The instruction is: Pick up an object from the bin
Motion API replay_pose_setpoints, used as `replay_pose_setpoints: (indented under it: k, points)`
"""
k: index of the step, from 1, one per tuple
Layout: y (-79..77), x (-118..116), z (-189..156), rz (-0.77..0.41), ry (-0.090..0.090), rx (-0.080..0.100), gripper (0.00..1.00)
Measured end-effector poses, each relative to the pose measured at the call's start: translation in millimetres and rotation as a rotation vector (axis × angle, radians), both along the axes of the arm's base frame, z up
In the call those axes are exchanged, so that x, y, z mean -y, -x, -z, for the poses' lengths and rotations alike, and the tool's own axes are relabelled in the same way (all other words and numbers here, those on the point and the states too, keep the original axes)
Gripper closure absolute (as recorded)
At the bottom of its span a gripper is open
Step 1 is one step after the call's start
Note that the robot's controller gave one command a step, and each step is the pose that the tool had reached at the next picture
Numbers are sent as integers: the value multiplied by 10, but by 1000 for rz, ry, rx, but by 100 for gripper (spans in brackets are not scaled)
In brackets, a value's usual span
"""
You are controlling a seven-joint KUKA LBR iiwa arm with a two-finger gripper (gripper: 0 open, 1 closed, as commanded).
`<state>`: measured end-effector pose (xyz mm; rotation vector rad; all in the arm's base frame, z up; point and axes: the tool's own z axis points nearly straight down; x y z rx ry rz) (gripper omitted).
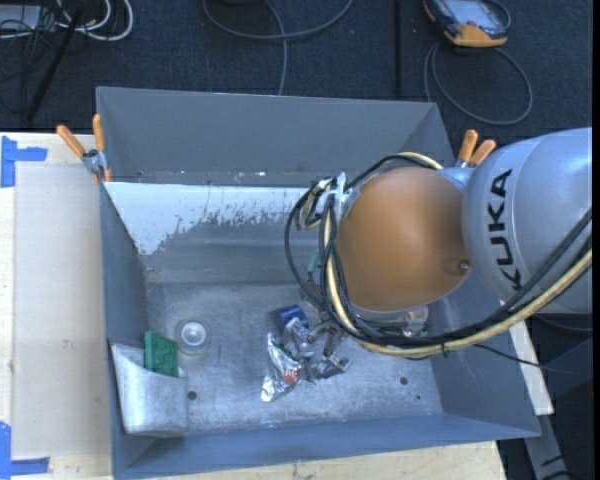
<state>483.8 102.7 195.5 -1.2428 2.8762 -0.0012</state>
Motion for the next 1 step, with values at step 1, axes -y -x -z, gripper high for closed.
replay_pose_setpoints:
  k: [1]
  points:
    - [122,928,-601,-283,4,-7,100]
